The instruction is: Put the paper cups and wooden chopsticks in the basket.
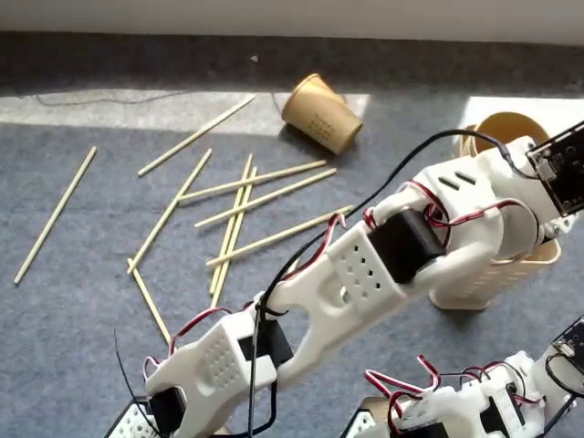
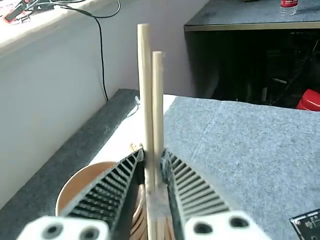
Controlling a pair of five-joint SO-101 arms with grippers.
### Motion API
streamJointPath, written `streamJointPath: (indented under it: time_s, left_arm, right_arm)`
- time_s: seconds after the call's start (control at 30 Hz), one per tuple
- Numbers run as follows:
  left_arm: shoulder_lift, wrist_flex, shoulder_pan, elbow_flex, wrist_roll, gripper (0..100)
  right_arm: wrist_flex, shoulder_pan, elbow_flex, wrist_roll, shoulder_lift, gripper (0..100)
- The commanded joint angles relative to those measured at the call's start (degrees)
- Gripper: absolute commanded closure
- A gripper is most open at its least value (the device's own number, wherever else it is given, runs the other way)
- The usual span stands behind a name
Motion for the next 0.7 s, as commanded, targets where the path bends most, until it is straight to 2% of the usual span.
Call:
streamJointPath:
  time_s: [0.0,0.07,0.23,0.33,0.43,0.57,0.67]
  left_arm:
    - [-1.01,4.75,-1.01,-0.4,0.18,85]
    - [-1.1,5.45,-1.01,-0.48,0.18,81]
    - [-1.19,6.86,-2.33,-8.4,-1.14,83]
    - [-2.95,10.37,-3.91,-19.21,-7.74,85]
    - [-10.51,13.19,-6.2,-19.03,-14.68,90]
    - [-20.79,22.07,-15.87,-18.42,-16.97,94]
    - [-22.64,32.79,-31.25,-18.51,-16.97,94]
  right_arm:
    - [0.31,-0.66,7.25,0.62,0.13,96.4]
    - [0.31,-0.66,7.25,0.62,0.13,96.4]
    - [0.31,-0.66,7.25,0.62,0.13,96.4]
    - [0.31,-0.66,7.25,0.62,0.13,96.4]
    - [-0.13,-3.12,7.25,0.62,-0.48,96.4]
    - [0.22,-7.87,4.62,0.18,-0.48,96.1]
    - [3.56,-8.48,-2.95,-4.22,-0.48,95.8]
